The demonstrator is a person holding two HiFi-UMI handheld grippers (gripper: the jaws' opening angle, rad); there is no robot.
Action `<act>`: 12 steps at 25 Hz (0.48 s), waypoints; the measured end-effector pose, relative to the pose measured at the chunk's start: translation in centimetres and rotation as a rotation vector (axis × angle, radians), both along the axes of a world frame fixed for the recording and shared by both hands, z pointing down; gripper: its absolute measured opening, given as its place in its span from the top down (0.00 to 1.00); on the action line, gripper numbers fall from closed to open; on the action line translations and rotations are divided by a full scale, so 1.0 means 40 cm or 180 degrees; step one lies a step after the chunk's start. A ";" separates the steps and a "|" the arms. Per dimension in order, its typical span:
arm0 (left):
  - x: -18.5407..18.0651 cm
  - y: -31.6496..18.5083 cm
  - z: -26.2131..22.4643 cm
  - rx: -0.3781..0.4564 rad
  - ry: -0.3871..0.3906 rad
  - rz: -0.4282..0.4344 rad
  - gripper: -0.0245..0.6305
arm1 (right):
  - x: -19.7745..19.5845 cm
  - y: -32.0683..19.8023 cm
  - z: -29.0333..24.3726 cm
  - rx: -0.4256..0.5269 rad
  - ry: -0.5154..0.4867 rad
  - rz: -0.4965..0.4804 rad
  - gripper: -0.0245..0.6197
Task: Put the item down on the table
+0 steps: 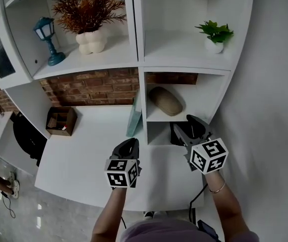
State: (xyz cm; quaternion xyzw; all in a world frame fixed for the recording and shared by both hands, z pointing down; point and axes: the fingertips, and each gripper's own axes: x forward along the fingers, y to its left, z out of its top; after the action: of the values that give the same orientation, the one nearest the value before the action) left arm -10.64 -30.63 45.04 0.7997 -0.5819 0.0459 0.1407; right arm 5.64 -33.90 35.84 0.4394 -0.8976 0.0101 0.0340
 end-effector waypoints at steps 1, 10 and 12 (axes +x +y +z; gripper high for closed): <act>0.002 0.000 -0.001 0.0003 -0.0008 0.0005 0.93 | 0.006 0.013 0.009 -0.0019 -0.0038 0.0021 0.61; 0.045 0.007 0.012 0.0015 -0.0072 0.0109 0.95 | 0.053 0.113 0.092 -0.0183 -0.0159 0.0171 0.68; 0.058 0.016 0.020 0.0005 -0.0079 0.0139 0.95 | 0.062 0.134 0.113 -0.0250 -0.0196 0.0190 0.68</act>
State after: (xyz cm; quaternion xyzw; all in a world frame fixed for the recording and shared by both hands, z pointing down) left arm -8.33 -29.99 45.83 0.8117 -0.5660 0.0584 0.1318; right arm 8.11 -28.56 40.34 0.4638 -0.8836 0.0599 0.0233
